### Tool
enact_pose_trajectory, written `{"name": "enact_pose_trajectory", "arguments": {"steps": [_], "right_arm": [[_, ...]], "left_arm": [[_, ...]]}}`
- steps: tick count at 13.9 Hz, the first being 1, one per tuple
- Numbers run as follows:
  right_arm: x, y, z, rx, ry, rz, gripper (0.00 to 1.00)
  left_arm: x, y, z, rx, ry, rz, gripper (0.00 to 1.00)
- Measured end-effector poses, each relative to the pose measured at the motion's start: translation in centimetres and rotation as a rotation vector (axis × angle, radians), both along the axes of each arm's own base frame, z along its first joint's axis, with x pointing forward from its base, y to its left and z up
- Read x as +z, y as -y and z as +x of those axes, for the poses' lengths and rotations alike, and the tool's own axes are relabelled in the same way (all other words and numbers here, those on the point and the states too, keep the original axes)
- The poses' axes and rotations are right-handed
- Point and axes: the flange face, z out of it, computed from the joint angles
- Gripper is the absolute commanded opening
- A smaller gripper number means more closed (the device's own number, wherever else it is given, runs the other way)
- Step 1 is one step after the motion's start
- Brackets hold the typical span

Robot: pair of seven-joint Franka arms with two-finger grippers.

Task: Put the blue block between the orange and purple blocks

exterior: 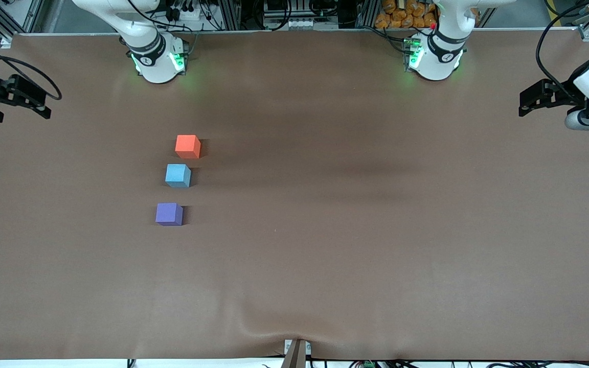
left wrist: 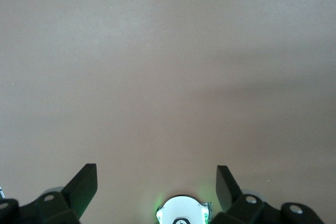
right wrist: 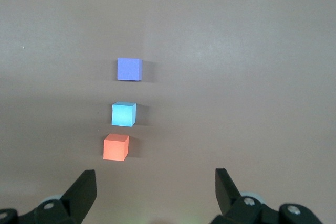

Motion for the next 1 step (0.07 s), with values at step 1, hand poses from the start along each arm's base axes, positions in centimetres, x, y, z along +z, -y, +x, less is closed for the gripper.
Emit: {"name": "enact_pose_trajectory", "arguments": {"steps": [1], "right_arm": [[0.0, -0.05, 0.0, 0.001, 0.0, 0.0, 1.0]], "left_arm": [[0.0, -0.01, 0.0, 0.0, 0.0, 0.0, 1.0]]}}
